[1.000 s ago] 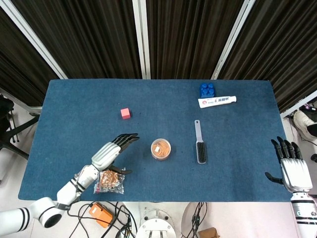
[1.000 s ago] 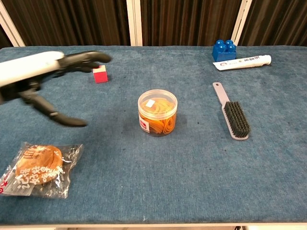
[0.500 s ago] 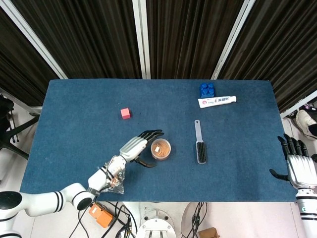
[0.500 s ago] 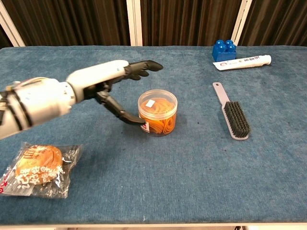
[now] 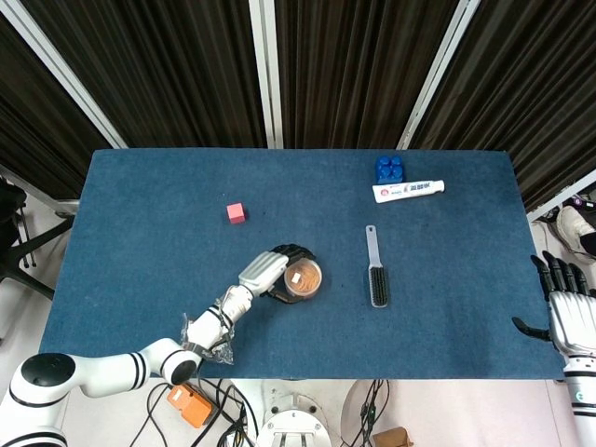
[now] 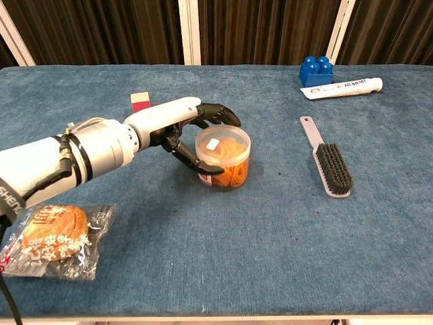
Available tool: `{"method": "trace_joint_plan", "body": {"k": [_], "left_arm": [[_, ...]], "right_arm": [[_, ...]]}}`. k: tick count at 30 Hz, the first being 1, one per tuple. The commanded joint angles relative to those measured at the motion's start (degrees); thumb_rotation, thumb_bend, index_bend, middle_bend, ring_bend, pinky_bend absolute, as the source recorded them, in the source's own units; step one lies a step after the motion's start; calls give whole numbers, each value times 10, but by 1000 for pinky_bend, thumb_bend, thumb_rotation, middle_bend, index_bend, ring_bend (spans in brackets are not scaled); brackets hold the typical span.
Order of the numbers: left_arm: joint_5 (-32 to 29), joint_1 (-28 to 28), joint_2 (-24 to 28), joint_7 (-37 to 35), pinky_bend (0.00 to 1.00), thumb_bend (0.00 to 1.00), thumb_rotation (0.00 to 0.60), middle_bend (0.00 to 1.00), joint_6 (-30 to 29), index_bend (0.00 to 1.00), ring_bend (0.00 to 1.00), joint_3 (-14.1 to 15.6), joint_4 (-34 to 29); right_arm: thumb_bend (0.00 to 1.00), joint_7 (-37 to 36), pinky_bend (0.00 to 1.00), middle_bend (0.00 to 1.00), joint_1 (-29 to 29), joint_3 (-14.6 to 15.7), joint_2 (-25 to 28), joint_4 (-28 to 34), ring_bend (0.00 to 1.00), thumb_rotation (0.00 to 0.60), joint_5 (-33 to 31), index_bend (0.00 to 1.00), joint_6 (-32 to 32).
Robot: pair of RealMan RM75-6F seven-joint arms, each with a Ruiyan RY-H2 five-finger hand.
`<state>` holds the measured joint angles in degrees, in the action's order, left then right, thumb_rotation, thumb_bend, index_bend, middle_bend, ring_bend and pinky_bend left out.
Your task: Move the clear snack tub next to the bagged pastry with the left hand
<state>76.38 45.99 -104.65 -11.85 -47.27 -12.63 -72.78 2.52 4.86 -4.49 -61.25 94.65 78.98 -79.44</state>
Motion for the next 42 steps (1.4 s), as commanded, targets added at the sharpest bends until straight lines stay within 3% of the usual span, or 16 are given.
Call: {"method": "trace_joint_plan", "body": {"k": [1,4,9,17,23,29,35,42], "left_arm": [[-4,1,-7,6,296,321,600,352,-11,382,364,-2,7],[-2,-2,-6,12,390,453,600,423,-22,448,470,0,2],[30,-27,27,42,480,584,600,494,-84,519,569,16,-49],[92,-132,176,138,495,596,600,508,-231,535,582,89,-196],[85,-200,224,94,494,587,600,508,-280,535,582,130,-201],[95,-228,214,4,494,560,600,505,-284,535,573,152,-136],[101,-233,202,-36,480,503,600,495,-270,532,544,155,-90],[107,-229,202,-106,387,234,600,426,-235,458,413,162,-55]], "right_arm": [[272,-3,0,0,-1,0,1,-1,0,600,2,0,-2],[272,-5,0,0,-2,1,2,-1,0,600,3,0,-4],[272,-5,0,0,-2,2,2,-1,0,600,5,0,-4],[272,3,0,0,-3,5,0,1,0,600,13,0,-10],[272,15,0,0,-3,5,-4,3,0,600,12,0,-10],[272,21,0,0,-2,5,-7,4,0,600,9,0,-7],[272,17,0,0,-3,4,-5,3,0,600,10,0,-10],[272,15,0,0,-3,4,-4,4,0,600,9,0,-10]]}}
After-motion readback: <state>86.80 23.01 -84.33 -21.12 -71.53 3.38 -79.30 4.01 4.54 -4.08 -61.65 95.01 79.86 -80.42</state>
